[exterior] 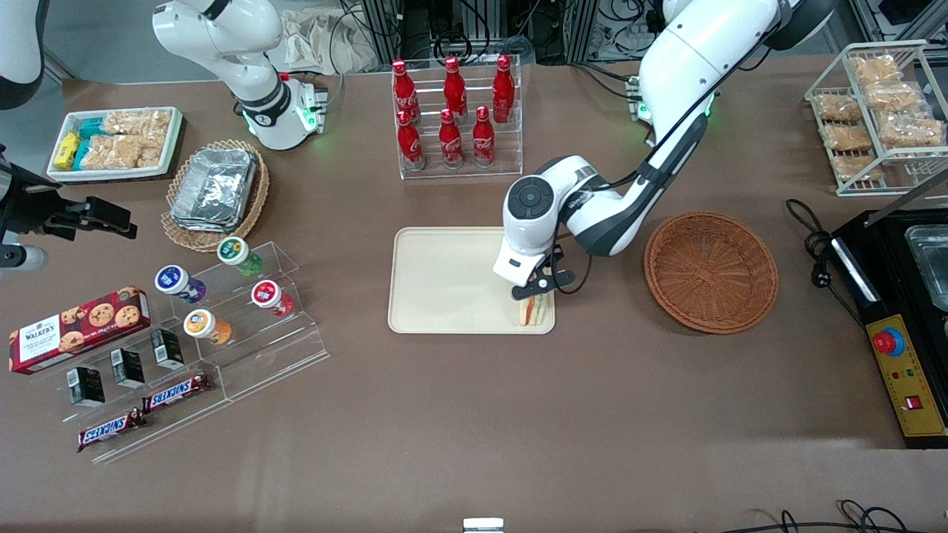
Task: Place sandwich from basket to tray
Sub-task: 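Carry the held sandwich with the left gripper over the cream tray, then lower the sandwich onto the tray, open the left gripper and lift away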
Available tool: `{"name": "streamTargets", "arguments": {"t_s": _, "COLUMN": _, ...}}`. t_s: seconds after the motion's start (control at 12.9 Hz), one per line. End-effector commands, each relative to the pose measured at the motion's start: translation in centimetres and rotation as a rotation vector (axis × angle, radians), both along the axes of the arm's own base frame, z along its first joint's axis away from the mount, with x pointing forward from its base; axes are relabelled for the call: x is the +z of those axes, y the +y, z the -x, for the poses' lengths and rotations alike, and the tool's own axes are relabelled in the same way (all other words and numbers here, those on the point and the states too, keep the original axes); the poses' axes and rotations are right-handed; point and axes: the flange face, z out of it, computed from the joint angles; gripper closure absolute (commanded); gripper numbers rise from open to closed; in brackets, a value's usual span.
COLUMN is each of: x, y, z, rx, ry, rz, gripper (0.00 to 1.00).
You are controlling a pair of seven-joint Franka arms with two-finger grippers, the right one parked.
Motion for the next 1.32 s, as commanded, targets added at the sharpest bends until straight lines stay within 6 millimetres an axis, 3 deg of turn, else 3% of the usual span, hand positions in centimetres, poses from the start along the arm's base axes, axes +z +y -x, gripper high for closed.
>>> {"name": "streamTargets", "arguments": {"t_s": 0.0, "x": 0.4, "y": -0.8, "z": -0.2, "rx": 0.032, "ry": -0.041, "rz": 0.005, "gripper": 0.01}}
{"name": "streamTargets", "arguments": {"t_s": 0.39, "x": 2.1, "y": -0.5, "z": -1.1, "rx": 0.048, "ry": -0.062, "rz": 0.017, "gripper": 0.0}}
{"name": "streamTargets", "arguments": {"t_s": 0.47, "x": 3.3, "y": -0.4, "z": -1.4, "rx": 0.05, "ry": -0.075, "rz": 0.019, "gripper": 0.0}}
{"name": "streamTargets", "arguments": {"t_s": 0.78, "x": 11.4, "y": 1.2, "z": -1.4, "rx": 0.084, "ry": -0.12, "rz": -0.018, "gripper": 0.0}}
{"name": "streamTargets", "arguments": {"t_s": 0.86, "x": 13.3, "y": 2.5, "z": -1.9, "rx": 0.082, "ry": -0.116, "rz": -0.027, "gripper": 0.0}}
{"name": "streamTargets", "arguments": {"t_s": 0.93, "x": 16.1, "y": 5.4, "z": -3.4, "rx": 0.122, "ry": -0.112, "rz": -0.006, "gripper": 0.0}}
{"name": "streamTargets", "arguments": {"t_s": 1.01, "x": 19.7, "y": 7.4, "z": -3.6, "rx": 0.125, "ry": -0.101, "rz": 0.043, "gripper": 0.0}}
{"name": "streamTargets", "arguments": {"t_s": 1.24, "x": 28.2, "y": 17.8, "z": -3.6, "rx": 0.031, "ry": -0.003, "rz": 0.075, "gripper": 0.0}}
